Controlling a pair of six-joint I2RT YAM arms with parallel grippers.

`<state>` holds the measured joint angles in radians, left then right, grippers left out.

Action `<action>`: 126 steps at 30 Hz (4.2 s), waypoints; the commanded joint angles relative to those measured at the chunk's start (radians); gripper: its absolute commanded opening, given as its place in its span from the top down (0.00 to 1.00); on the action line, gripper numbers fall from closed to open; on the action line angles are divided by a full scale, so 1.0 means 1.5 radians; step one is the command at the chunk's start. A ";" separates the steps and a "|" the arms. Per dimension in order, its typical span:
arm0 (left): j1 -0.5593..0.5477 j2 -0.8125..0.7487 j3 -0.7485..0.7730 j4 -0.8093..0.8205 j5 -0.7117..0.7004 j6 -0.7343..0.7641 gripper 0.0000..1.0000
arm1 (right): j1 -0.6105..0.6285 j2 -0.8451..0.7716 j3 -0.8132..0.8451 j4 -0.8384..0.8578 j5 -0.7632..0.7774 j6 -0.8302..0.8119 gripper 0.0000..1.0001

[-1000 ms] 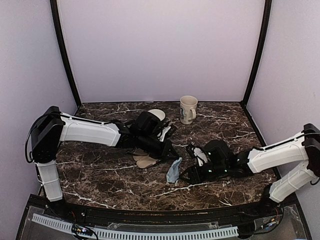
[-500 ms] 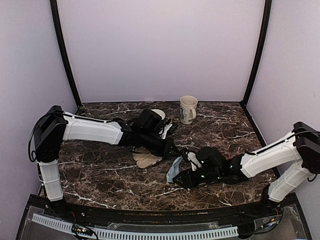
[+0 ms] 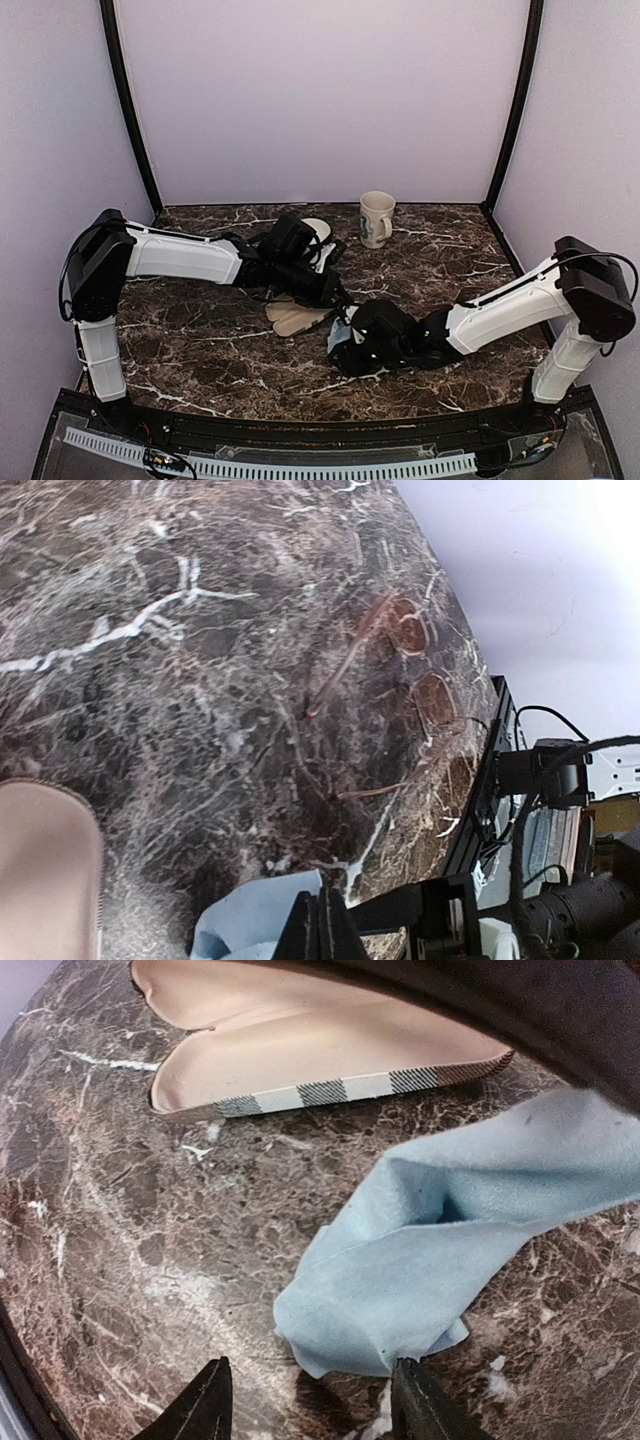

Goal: Organize the sunglasses
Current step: Pick up the sunglasses from the center of the board, then place the glasses cleaning cloth at the center of the board, then pick up the glasses cleaning cloth from the center of the board.

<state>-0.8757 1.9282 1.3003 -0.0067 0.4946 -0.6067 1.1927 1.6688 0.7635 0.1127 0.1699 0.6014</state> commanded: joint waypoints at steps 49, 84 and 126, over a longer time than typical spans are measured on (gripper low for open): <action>-0.040 -0.255 -0.151 -0.123 0.073 0.020 1.00 | -0.160 -0.363 -0.078 -0.252 -0.338 -0.170 1.00; -0.018 -0.009 -0.041 -0.028 -0.129 0.097 1.00 | -0.340 -0.039 0.072 -0.252 -0.305 -0.192 0.75; -0.004 -0.022 -0.066 -0.028 -0.122 0.110 1.00 | -0.128 -0.090 -0.018 -0.228 -0.208 -0.179 0.75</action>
<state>-0.8841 1.9148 1.1900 -0.0433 0.3019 -0.4549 0.9871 1.5196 0.7086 -0.2249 -0.1627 0.3416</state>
